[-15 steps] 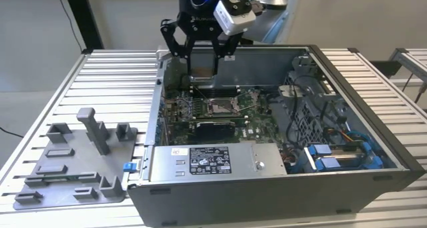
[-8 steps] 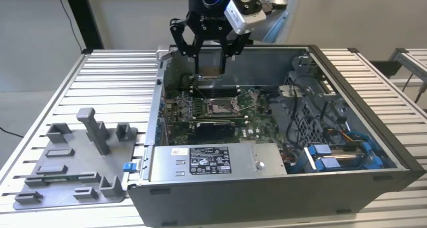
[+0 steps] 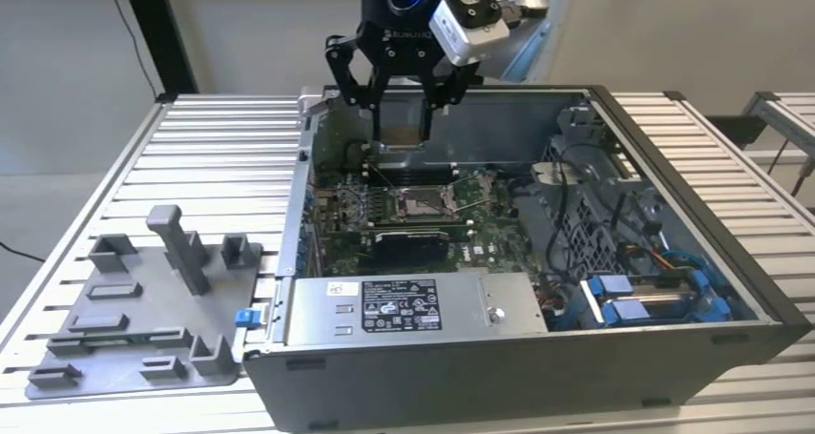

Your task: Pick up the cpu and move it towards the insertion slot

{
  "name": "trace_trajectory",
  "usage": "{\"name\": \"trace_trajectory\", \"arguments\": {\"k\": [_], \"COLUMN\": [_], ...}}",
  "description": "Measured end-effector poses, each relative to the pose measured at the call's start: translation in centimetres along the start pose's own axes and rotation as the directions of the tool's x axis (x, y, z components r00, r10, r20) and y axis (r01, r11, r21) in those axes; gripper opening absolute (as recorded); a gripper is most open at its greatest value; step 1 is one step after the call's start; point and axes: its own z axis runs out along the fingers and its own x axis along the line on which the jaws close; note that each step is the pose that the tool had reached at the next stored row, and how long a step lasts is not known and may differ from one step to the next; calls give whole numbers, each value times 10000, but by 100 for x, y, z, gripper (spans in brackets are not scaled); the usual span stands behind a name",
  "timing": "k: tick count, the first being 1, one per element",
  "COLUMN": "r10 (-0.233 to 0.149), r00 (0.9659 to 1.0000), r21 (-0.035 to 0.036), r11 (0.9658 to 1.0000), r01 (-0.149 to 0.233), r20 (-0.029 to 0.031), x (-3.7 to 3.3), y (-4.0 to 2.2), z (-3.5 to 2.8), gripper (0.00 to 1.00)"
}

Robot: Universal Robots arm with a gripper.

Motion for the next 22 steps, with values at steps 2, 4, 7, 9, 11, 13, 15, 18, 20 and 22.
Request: {"name": "trace_trajectory", "arguments": {"k": [2, 4, 7, 9, 11, 13, 15, 18, 20, 22], "r10": [0, 0, -1, 0, 0, -2, -4, -4, -5, -5], "r00": [10000, 10000, 10000, 10000, 10000, 10000, 10000, 10000, 10000, 10000], "r21": [0, 1, -2, -3, -5, -5, -4, -4, -4, -4], "r11": [10000, 10000, 10000, 10000, 10000, 10000, 10000, 10000, 10000, 10000], "r01": [0, 0, 1, 0, 0, 2, 4, 4, 5, 5], "r20": [0, 0, 0, 0, -1, 0, 0, 1, 0, 0], "x": [-2, -57, -192, -280, -343, -347, -347, -349, -350, -352], "y": [0, 0, -3, -4, -5, -6, 2, 103, 193, 284], "z": [0, 1, 5, 6, 10, 11, 12, 21, 28, 35], "gripper": [0, 0, 0, 0, 0, 0, 0, 0, 0, 0]}}
